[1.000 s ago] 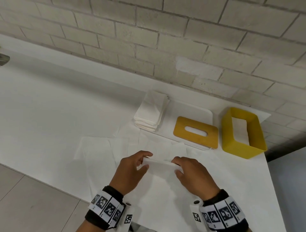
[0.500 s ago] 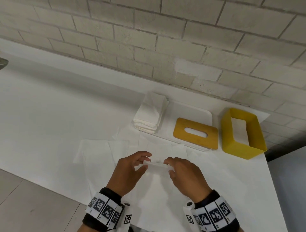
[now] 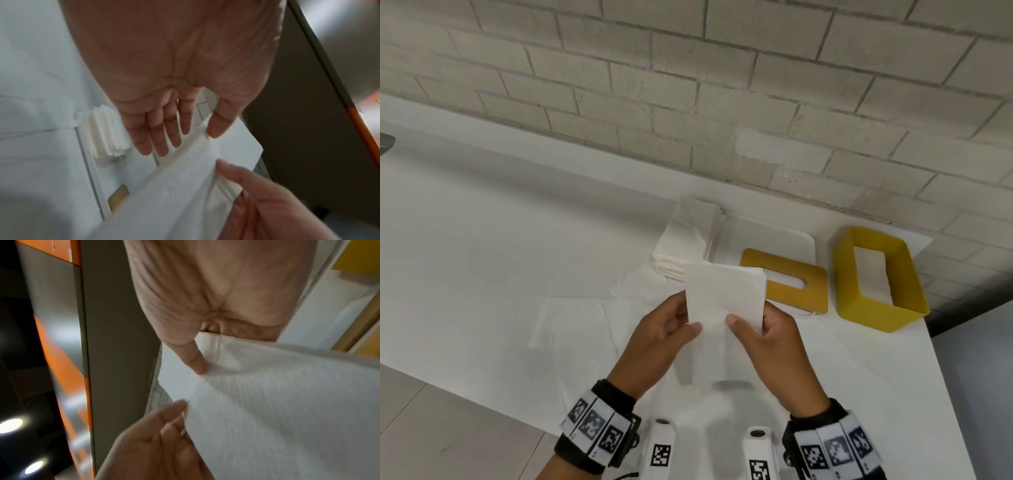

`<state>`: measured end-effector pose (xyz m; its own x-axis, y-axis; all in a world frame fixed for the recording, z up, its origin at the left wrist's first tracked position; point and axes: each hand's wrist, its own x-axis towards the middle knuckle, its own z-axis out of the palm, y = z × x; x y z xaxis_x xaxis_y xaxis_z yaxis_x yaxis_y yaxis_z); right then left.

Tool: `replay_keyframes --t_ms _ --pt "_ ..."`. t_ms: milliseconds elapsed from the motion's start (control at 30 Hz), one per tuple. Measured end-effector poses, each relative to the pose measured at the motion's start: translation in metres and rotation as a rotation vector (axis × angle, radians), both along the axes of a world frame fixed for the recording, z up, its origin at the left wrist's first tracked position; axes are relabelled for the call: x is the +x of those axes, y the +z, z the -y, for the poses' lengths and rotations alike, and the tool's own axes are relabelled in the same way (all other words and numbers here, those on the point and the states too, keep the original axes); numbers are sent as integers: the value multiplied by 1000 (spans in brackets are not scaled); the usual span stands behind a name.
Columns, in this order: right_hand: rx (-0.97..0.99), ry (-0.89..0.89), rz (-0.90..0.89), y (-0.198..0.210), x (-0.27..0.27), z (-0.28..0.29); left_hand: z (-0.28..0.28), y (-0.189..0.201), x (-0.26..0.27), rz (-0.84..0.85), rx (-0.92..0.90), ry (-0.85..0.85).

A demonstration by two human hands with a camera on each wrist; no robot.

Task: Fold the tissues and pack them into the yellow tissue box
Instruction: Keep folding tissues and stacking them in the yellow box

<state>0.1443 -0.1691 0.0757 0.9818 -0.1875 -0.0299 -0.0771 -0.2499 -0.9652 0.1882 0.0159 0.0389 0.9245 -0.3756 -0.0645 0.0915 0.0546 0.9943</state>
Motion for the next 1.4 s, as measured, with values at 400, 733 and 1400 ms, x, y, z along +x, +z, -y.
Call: replay_keyframes --t_ms 400,733,1400 --pt "104 -201 -34 -44 -7 -5 21 -18 -12 258 347 130" --pt "29 -206 -84 -63 -18 -2 25 -19 -20 121 294 109" --pt "488 -248 -119 -55 -63 31 48 7 -24 -506 -437 183"
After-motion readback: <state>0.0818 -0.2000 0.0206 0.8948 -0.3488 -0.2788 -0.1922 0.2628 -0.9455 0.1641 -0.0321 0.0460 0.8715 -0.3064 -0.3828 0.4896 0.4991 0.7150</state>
